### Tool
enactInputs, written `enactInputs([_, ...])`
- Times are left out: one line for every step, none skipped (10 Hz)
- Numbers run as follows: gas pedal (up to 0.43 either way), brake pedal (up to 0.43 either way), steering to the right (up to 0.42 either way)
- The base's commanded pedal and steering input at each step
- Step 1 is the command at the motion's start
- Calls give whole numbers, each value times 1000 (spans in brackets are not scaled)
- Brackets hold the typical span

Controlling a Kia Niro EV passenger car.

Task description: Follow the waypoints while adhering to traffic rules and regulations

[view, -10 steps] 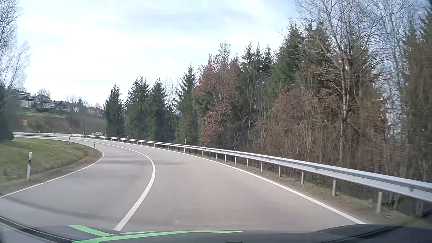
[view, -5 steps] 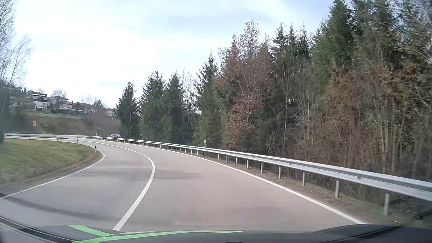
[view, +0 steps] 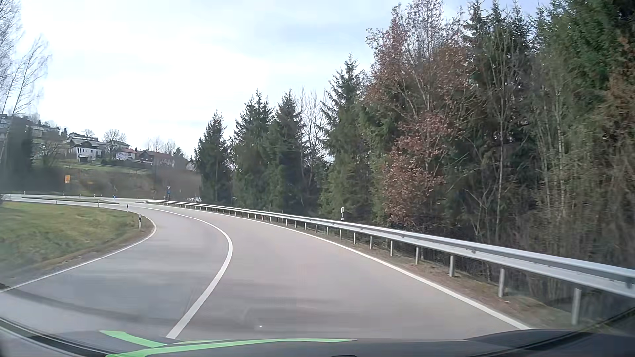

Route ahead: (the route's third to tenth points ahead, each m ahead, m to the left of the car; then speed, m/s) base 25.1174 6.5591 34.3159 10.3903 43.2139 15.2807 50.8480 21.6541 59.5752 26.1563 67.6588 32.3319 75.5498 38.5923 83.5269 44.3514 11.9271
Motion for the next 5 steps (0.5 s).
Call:
enactInputs([28, 0, -69])
enactInputs([28, 0, -69])
enactInputs([28, 0, -69])
enactInputs([39, 0, -69])
enactInputs([39, 0, -69])
